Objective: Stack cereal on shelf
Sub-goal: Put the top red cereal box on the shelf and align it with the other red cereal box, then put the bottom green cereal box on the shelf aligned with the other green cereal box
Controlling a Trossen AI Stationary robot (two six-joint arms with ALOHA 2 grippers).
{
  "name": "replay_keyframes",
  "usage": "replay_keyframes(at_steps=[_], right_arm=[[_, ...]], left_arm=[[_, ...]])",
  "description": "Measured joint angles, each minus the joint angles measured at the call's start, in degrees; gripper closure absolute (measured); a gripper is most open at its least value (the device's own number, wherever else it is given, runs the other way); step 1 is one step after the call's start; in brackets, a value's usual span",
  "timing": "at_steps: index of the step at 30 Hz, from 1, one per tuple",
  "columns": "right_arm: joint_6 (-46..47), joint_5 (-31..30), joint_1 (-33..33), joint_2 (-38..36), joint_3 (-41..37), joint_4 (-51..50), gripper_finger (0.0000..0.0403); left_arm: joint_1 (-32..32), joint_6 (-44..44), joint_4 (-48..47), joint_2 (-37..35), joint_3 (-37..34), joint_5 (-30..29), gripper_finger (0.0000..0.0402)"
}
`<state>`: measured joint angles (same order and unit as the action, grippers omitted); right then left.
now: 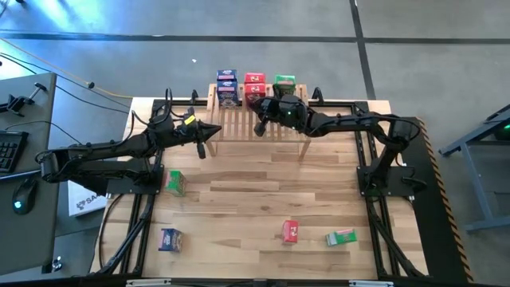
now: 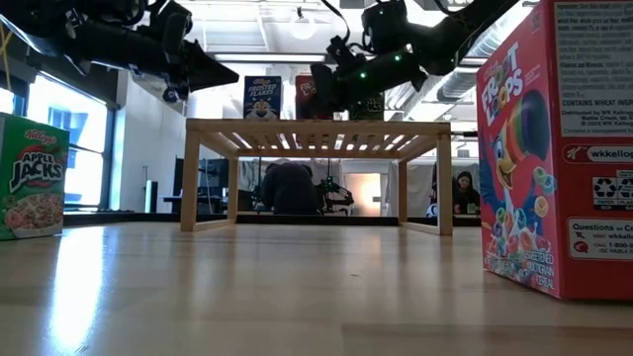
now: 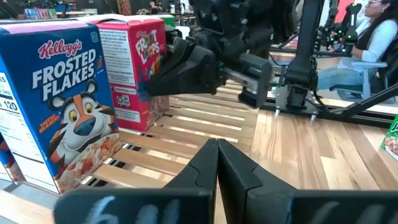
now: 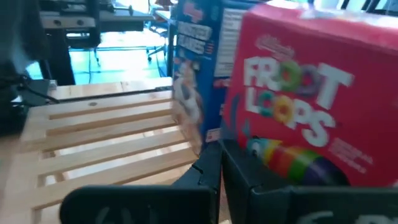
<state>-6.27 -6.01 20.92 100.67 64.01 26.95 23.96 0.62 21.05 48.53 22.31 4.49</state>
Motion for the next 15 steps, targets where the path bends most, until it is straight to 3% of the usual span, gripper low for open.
replay_keyframes(at_steps=[5,11,15], right_arm=[[-1.8,0.5,-3.0,-4.5,0.0,-5.8,0.0401],[-6.4,0.2,-10.1,-14.0,-0.2,-26.5,0.0402],[-2.1,-0.1,-14.4,-19.2,-6.0,-27.0,0.0403]], left_arm=[[0.0,-1.6,-1.3,0.0,0.0,0.0,0.0401],[0.0,-3.5,-5.7,0.0,0.0,0.0,0.0401],[0.0,-3.8,-7.5,0.3,0.0,0.0,0.0401]])
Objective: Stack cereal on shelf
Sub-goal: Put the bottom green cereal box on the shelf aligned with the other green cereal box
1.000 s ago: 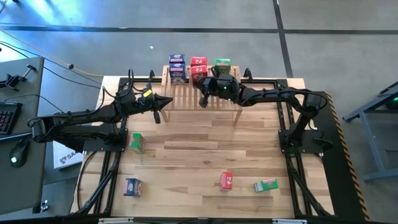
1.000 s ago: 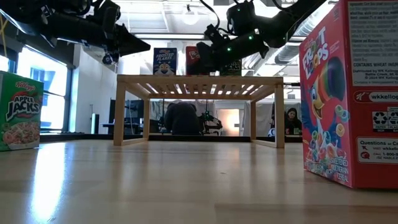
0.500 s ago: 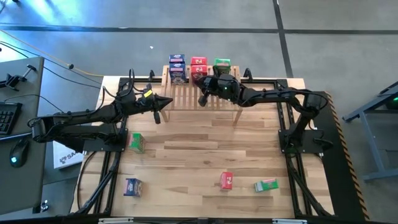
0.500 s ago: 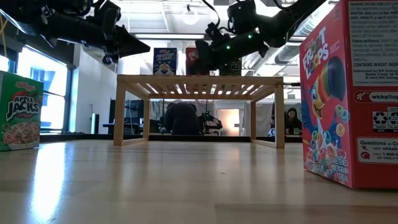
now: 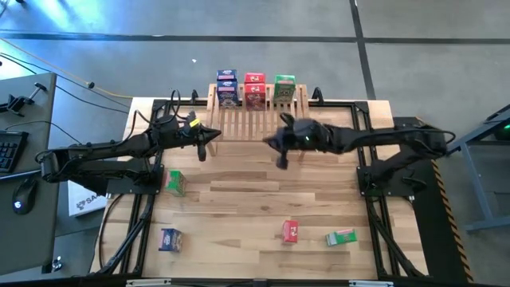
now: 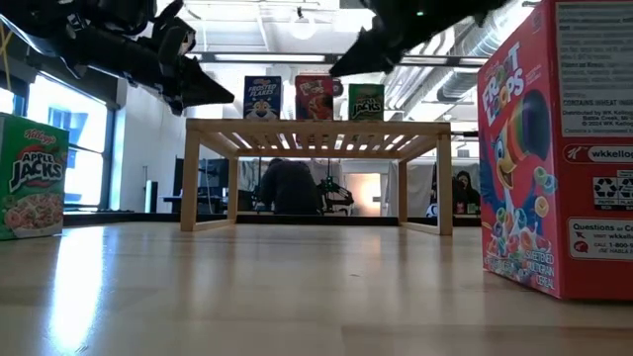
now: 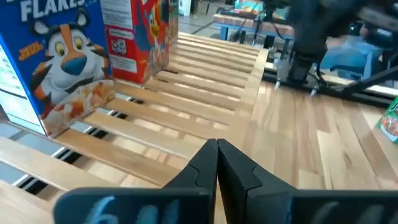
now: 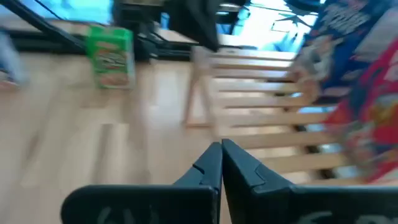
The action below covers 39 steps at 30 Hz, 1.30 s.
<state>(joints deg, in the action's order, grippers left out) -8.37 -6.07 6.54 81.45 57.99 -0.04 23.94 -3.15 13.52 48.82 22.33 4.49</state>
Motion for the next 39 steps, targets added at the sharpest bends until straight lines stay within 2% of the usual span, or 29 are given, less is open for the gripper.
replay_keyframes(at_steps=[5,8,11,16,19,22,27,32,39], right_arm=[[9.0,-0.3,-5.6,-6.0,-10.3,6.9,0.0403],[15.5,-4.0,-10.2,-9.3,-12.4,3.8,0.0403],[22.7,-6.9,-15.6,-11.8,-10.1,-7.6,0.0403],[37.4,-9.8,-26.5,-12.2,-0.1,-33.9,0.0394],[48.8,-10.0,-33.4,-10.9,6.0,-47.3,0.0358],[59.1,-10.8,-40.9,-8.8,11.1,-58.0,0.0301],[74.9,-10.7,-51.8,-4.6,16.3,-70.2,0.0202],[82.9,-5.1,-58.1,0.0,17.3,-71.8,0.0145],[83.0,0.4,-61.5,5.4,17.3,-69.7,0.0135]], left_arm=[[0.0,-0.4,0.4,0.1,0.0,0.0,0.0401],[0.0,-0.1,0.5,0.1,0.0,0.0,0.0401],[0.0,0.8,0.6,0.2,0.0,0.0,0.0401],[0.0,2.3,0.9,0.6,0.0,-1.0,0.0401],[0.1,2.7,0.8,0.6,0.1,-1.1,0.0401],[0.0,1.9,0.5,0.6,0.0,-1.2,0.0401],[0.0,-0.3,-1.4,0.6,0.0,-1.3,0.0401],[0.0,-3.3,-3.3,0.6,0.0,-3.2,0.0401],[0.0,-5.3,-5.3,0.5,0.0,-3.9,0.0401]])
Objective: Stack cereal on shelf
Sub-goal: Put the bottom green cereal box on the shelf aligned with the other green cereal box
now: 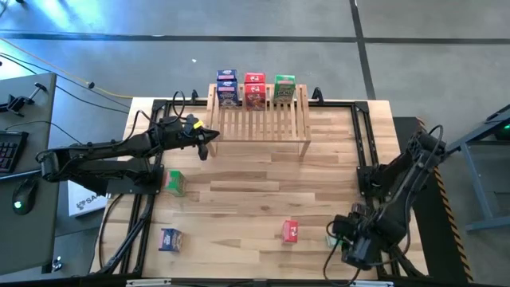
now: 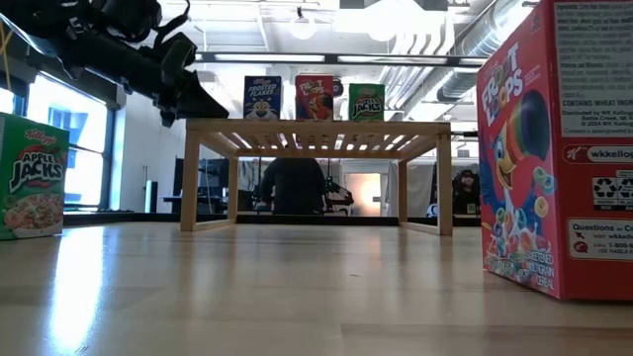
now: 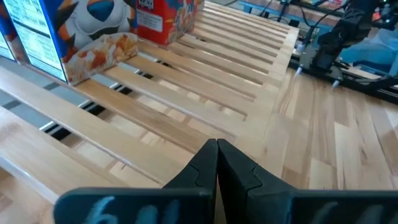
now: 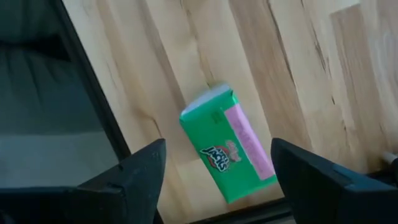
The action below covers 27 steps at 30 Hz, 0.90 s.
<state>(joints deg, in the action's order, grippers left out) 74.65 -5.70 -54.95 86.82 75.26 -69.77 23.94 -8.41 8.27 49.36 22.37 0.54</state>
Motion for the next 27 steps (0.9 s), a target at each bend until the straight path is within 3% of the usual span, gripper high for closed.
replay_keyframes(at_steps=[17,27], right_arm=[[-8.9,1.7,-0.8,6.2,0.2,-3.2,0.0135],[-8.5,1.9,-0.5,6.3,0.9,-3.3,0.0135]], left_arm=[[0.0,0.8,-0.3,0.0,0.0,0.0,0.0401],[0.0,0.5,-0.3,0.0,0.0,0.0,0.0401]])
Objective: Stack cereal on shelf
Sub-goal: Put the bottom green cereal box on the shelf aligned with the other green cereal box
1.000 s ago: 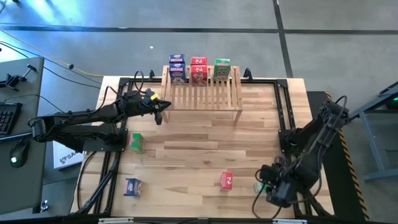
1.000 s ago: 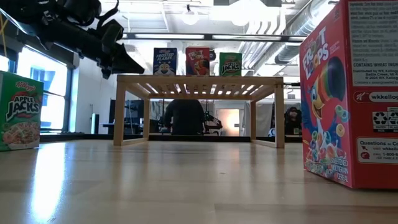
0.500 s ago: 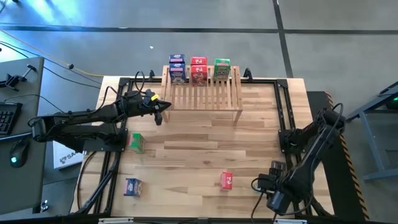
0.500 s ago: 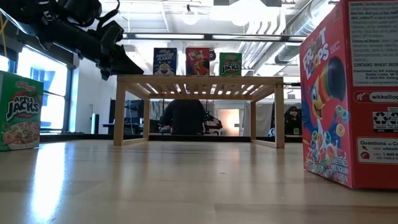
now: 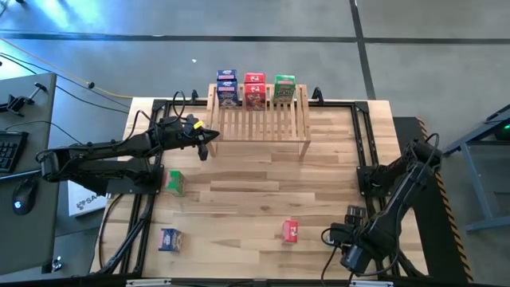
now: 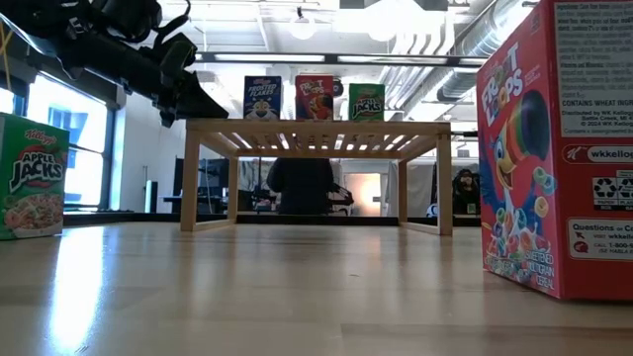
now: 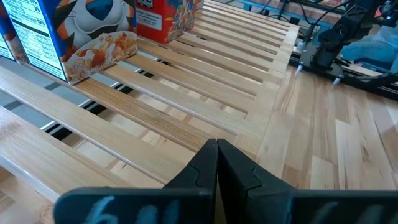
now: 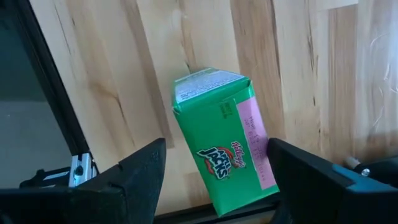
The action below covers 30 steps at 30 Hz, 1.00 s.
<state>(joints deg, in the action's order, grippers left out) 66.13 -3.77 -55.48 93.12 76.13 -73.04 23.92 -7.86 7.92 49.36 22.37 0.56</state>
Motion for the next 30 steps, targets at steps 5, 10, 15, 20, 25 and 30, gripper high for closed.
replay_keyframes(at_steps=[5,10,15,20,25,30], right_arm=[[2.0,0.0,0.0,0.0,0.4,-1.7,0.0134],[2.0,0.7,0.3,0.0,0.4,-2.1,0.0121],[0.5,0.0,0.1,0.0,-1.3,0.0,0.0112],[-0.5,3.5,0.0,0.0,-4.2,2.2,0.0112],[-0.6,3.7,0.0,0.0,-4.6,3.1,0.0114],[-0.6,4.5,0.5,0.0,-4.6,3.4,0.015]], left_arm=[[0.0,-0.5,0.0,0.0,0.0,0.0,0.0401],[0.0,-0.5,0.1,0.0,0.0,0.0,0.0401],[0.0,-0.5,0.1,0.0,0.0,0.0,0.0401],[0.0,-0.5,0.1,0.0,0.0,0.0,0.0401],[0.0,0.0,0.1,0.0,0.0,0.0,0.0401],[0.0,0.1,0.1,0.0,0.0,0.0,0.0401]])
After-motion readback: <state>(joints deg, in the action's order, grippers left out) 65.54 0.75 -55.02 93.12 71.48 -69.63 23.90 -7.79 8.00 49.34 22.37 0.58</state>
